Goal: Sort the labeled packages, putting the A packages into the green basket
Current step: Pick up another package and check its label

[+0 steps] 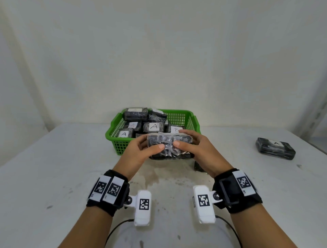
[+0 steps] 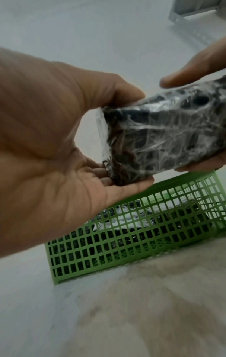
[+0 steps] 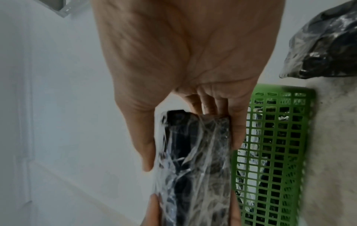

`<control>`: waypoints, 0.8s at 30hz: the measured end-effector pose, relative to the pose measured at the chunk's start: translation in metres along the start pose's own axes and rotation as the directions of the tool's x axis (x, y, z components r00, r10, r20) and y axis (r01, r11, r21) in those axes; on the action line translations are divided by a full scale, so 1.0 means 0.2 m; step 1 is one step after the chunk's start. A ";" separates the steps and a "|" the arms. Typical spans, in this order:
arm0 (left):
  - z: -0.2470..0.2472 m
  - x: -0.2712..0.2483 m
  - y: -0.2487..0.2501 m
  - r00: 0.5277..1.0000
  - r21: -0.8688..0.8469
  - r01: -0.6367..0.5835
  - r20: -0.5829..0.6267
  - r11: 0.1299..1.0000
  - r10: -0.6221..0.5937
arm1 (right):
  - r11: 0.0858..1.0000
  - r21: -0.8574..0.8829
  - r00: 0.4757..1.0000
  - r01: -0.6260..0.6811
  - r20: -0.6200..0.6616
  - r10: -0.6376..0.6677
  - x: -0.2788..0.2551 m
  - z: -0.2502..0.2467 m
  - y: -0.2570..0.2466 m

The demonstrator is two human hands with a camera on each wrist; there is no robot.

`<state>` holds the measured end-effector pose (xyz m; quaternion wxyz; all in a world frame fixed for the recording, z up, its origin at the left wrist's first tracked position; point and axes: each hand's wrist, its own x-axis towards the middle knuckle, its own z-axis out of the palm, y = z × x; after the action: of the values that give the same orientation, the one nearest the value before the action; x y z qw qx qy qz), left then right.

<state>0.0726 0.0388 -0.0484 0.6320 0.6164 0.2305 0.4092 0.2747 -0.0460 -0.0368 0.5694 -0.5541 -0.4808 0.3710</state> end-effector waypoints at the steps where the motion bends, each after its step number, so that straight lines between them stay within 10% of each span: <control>1: 0.01 0.00 -0.01 1.000 -0.010 0.009 0.024 1.000 -0.009 | 1.000 0.019 1.000 0.007 -0.020 -0.006 0.00 0.00 0.01; 24: -0.01 -0.04 -0.01 0.997 0.085 -0.057 0.058 0.995 0.052 | 0.998 0.009 0.998 0.063 0.003 -0.063 -0.08 -0.02 0.05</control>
<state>0.0670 0.0338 -0.0517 0.5995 0.6603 0.2133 0.3989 0.2758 -0.0614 -0.0483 0.5824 -0.5357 -0.4972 0.3558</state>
